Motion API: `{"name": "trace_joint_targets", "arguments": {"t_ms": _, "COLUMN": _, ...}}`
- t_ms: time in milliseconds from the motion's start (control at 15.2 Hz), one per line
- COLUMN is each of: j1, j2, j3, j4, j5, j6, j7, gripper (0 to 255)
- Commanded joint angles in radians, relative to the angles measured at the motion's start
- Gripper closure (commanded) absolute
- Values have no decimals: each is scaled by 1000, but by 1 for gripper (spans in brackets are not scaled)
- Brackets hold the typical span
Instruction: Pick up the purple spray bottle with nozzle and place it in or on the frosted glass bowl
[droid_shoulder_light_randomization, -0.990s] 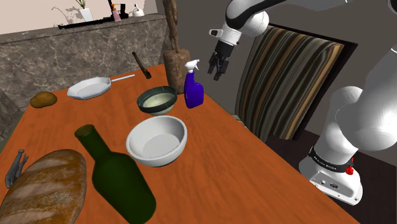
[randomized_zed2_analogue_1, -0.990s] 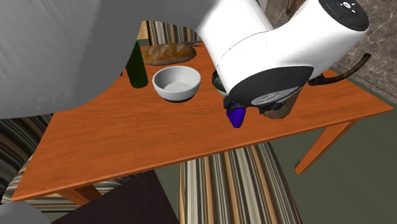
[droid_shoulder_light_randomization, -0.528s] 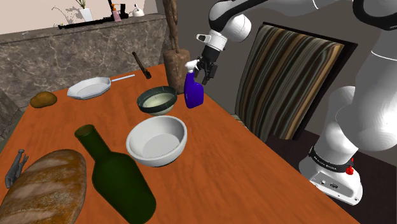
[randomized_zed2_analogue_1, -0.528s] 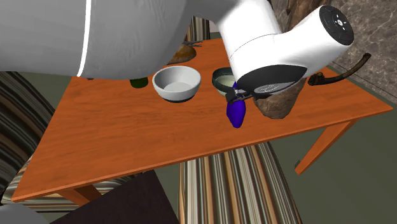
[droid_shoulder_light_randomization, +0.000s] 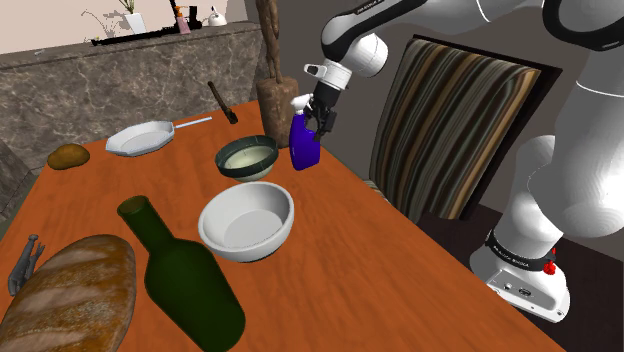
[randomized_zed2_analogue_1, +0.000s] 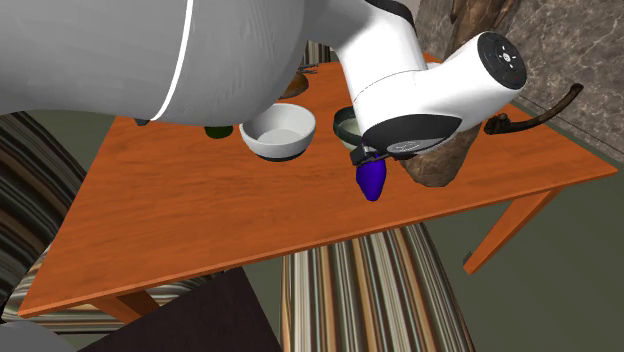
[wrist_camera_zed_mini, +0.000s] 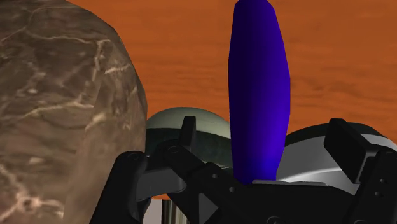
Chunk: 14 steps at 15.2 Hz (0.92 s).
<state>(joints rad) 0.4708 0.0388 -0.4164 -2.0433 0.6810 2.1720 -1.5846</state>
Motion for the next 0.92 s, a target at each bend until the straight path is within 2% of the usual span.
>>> {"name": "trace_joint_targets", "arguments": {"t_ms": 0, "j1": 0, "j2": 0, "j3": 0, "j4": 0, "j5": 1, "j6": 1, "j7": 0, "gripper": 0}}
{"name": "trace_joint_targets", "arguments": {"t_ms": 198, "j1": 0, "j2": 0, "j3": 0, "j4": 0, "j5": 1, "j6": 1, "j7": 0, "gripper": 0}}
{"name": "trace_joint_targets", "arguments": {"t_ms": 264, "j1": 0, "j2": 0, "j3": 0, "j4": 0, "j5": 1, "j6": 1, "j7": 0, "gripper": 255}}
{"name": "trace_joint_targets", "arguments": {"t_ms": 858, "j1": 0, "j2": 0, "j3": 0, "j4": 0, "j5": 1, "j6": 1, "j7": 0, "gripper": 255}}
